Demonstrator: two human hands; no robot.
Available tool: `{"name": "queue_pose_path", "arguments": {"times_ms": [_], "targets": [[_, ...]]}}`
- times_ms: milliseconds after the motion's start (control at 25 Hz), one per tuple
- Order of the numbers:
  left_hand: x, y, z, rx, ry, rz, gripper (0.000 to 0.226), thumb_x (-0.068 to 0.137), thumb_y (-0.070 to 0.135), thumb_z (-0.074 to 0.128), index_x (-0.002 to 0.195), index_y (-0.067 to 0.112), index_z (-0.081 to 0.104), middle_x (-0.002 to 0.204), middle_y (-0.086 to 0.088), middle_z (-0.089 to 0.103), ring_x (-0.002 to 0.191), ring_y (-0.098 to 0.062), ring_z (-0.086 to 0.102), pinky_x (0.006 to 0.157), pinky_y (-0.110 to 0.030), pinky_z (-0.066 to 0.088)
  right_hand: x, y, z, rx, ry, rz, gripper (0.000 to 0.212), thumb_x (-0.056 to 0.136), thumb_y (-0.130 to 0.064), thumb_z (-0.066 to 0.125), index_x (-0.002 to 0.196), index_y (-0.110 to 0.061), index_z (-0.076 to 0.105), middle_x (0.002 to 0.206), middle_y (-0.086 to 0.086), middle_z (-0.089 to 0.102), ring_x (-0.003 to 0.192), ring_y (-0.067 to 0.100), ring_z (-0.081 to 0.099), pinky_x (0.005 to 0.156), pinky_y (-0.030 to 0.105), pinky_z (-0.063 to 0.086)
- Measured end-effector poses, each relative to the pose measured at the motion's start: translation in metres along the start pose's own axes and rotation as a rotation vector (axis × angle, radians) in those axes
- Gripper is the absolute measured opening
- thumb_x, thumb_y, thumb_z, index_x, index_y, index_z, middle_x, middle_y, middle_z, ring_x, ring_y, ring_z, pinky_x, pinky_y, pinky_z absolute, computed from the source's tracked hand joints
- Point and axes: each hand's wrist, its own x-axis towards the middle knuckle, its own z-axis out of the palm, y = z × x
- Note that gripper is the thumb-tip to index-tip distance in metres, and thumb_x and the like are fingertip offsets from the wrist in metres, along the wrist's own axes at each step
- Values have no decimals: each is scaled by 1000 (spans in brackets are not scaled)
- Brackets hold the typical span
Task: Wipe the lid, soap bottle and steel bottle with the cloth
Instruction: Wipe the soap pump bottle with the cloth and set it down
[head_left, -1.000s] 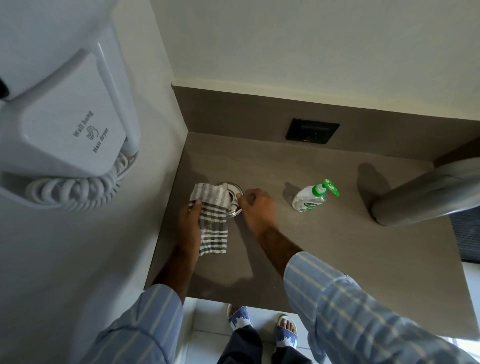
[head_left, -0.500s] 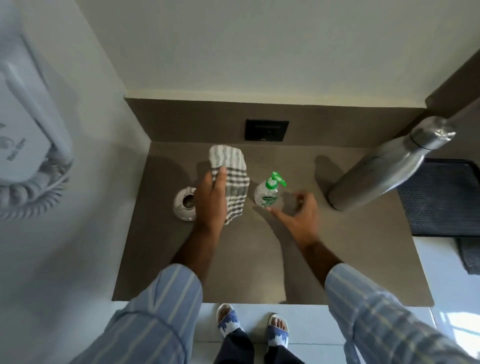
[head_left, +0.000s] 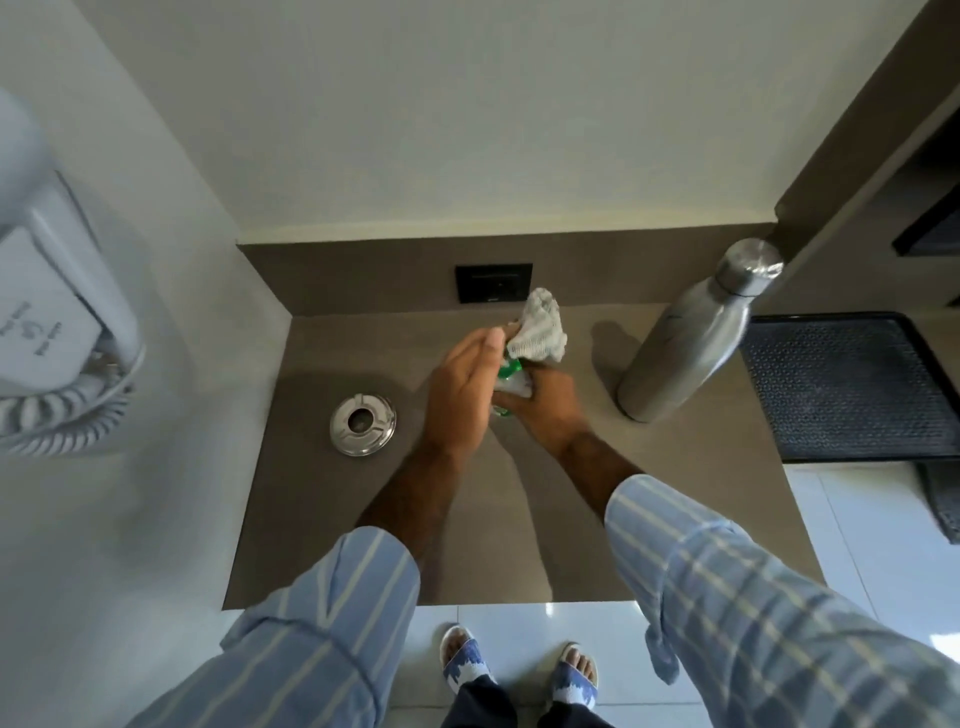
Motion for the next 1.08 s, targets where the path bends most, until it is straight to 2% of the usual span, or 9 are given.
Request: {"name": "queue_pose_path", "arguments": {"times_ms": [120,240,320,400,520,600,720,840,1080], "targets": [[0,32,-3,86,19,-6,33,93,31,70,123,18,73,118,3,74,107,-6,70,94,-31,58,-17,-22,-22,180,10,-7,46,79,-8,87,123,-9,71,119,9,76,109,21,73,96,44,60],[3,64,-7,84,-38,-167,58,77,46,82,130,29,67,119,9,75,103,-2,71,90,-28,60,-30,-44,-45,210,31,-67,46,76,-4,87,117,-22,73,114,-1,77,101,6,73,96,35,59],[4,83,-8,67,-46,-154,52,76,45,83,124,27,72,111,7,78,97,-7,75,85,-38,63,-35,-58,-60,223,18,-106,48,74,-6,90,112,-28,72,114,-3,77,103,8,73,97,34,59],[4,103,-9,69,1,-123,41,80,36,82,118,22,75,105,3,79,91,-12,76,83,-43,64,-37,-71,-72,171,-13,-154,53,73,-10,92,121,-19,71,119,0,76,108,10,71,98,30,57],[6,127,-10,218,99,-47,40,87,31,78,122,14,72,117,-1,75,103,-14,70,95,-30,55,-41,-86,-86,-23,-77,-218,58,75,-22,92,128,-13,69,122,2,75,108,12,69,97,26,53],[8,136,-7,270,175,-40,37,91,31,73,122,11,71,115,-1,75,105,-15,69,89,-20,52,-43,-93,-95,-147,-88,-276,56,77,-28,91,126,-10,71,120,7,76,108,19,71,96,28,53],[-3,140,-2,73,330,-114,24,95,29,68,113,13,72,97,3,75,88,-14,74,63,-9,53,-51,-104,-110,-150,-80,-340,50,79,-21,88,125,-8,70,116,10,76,102,20,69,92,31,53],[-23,136,3,-237,358,-95,21,97,26,66,115,15,70,101,0,78,85,-15,77,70,-29,63,-56,-114,-125,-88,-150,-377,51,84,-23,85,129,-12,66,116,3,75,105,19,70,94,29,53],[-47,132,13,-502,279,-10,21,95,10,67,112,21,62,108,-4,75,95,-22,75,75,-35,62,-61,-127,-134,-47,-268,-401,62,96,-21,73,151,-16,44,128,-9,64,103,-9,63,99,21,53]]}}
